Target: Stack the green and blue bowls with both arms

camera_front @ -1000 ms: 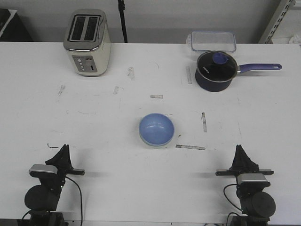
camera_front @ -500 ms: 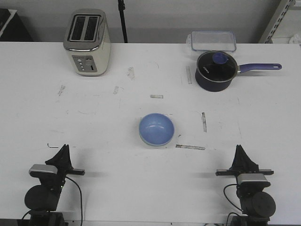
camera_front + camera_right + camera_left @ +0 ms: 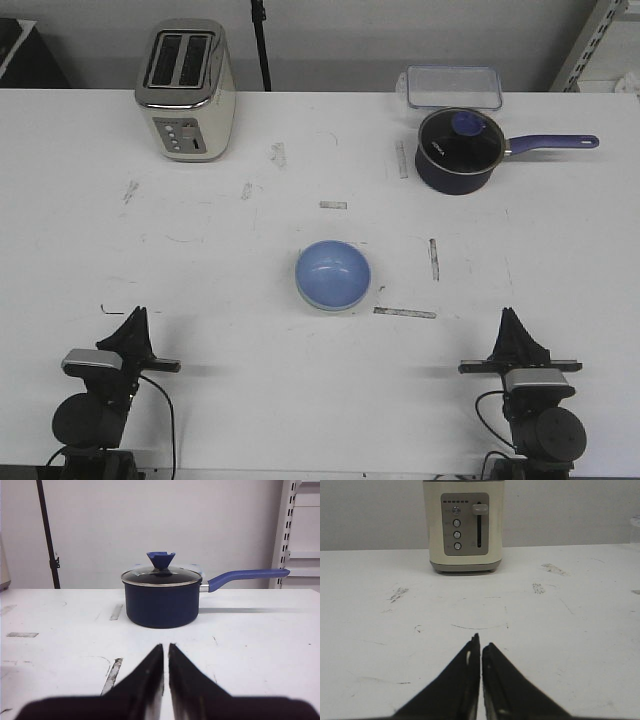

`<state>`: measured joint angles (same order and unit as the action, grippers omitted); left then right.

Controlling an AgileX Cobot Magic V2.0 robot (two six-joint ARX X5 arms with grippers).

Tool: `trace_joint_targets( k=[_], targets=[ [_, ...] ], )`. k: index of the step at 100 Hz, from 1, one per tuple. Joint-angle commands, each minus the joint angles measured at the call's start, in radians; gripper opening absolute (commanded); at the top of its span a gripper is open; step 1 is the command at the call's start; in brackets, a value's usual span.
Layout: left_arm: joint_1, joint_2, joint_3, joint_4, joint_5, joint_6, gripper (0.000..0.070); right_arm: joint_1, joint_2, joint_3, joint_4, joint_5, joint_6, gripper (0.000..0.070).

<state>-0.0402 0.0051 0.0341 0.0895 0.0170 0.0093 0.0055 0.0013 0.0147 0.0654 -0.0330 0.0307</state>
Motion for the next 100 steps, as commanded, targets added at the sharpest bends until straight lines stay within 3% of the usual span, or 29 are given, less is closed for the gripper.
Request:
trace_joint_targets(
  k=[1,100],
  targets=[
    [0.001,-0.002,-0.022,0.010,-0.002,-0.002,0.0002,0.000,0.000,-0.002,0.013,0.000,0.005,0.0008],
    [0.001,-0.002,-0.022,0.010,-0.041,-0.002,0.0001,0.000,0.000,-0.002,0.013,0.000,0.005,0.0008]
  ],
)
